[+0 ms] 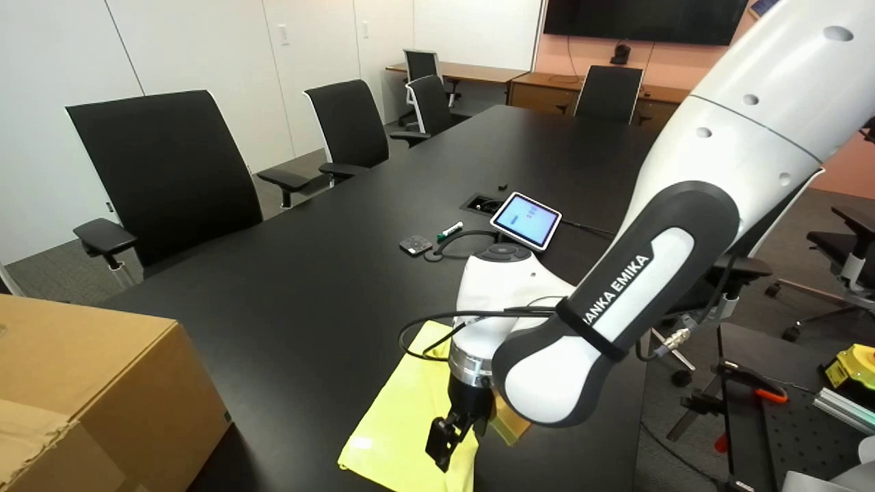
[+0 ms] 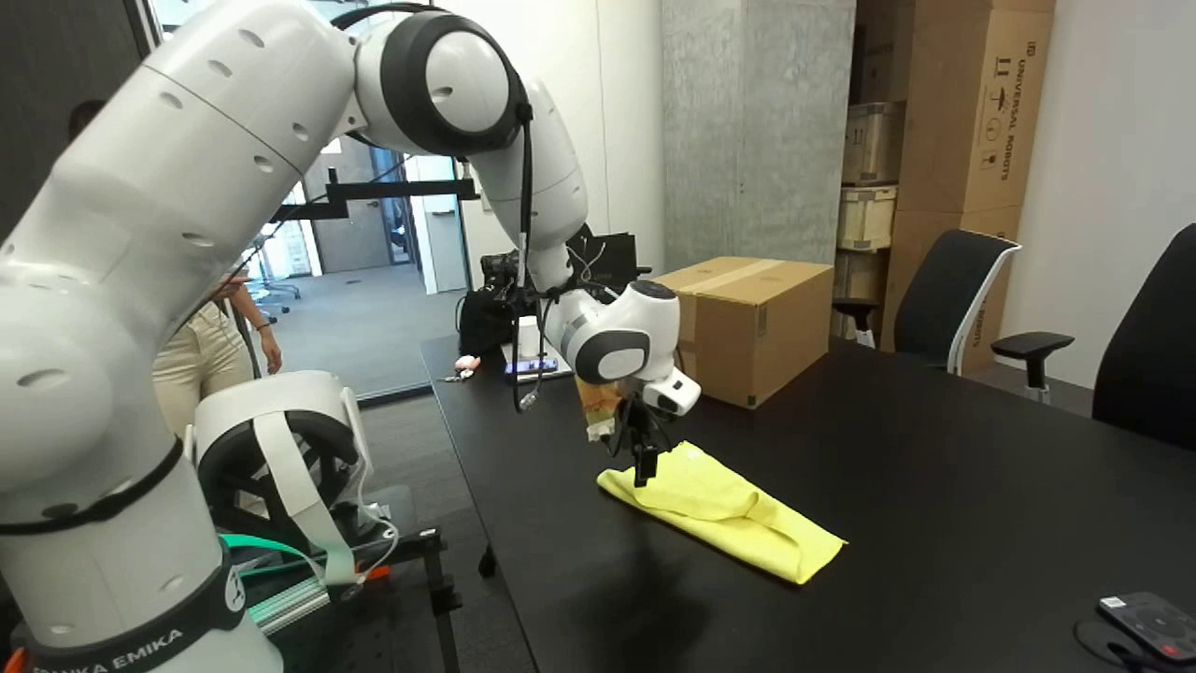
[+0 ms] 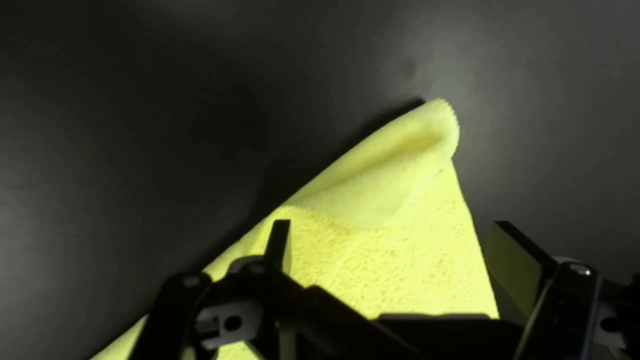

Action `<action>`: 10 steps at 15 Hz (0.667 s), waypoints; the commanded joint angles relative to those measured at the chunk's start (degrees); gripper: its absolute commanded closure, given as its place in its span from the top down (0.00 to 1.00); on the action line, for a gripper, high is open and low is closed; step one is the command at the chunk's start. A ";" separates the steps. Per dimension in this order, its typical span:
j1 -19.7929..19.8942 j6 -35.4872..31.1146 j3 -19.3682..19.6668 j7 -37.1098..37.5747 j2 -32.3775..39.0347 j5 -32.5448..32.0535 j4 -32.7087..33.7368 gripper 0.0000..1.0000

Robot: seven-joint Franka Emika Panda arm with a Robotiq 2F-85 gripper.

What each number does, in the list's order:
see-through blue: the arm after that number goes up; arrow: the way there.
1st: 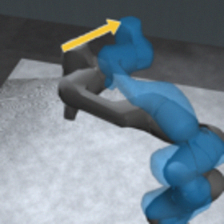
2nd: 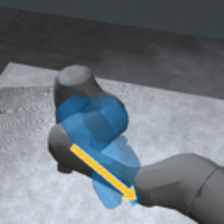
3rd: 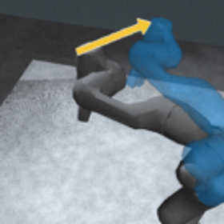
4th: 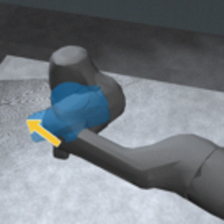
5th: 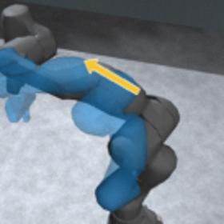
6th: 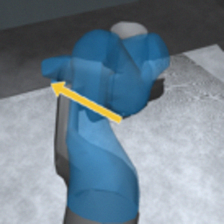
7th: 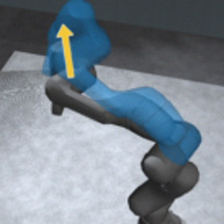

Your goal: Fold the yellow towel in half

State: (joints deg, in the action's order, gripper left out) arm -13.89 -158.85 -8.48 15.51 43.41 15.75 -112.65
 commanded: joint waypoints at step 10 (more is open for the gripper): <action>3.20 -0.93 -4.41 -13.37 2.78 -4.28 -0.60 1.00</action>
State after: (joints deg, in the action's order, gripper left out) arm -12.66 -158.86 -12.17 5.52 44.50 13.60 -114.03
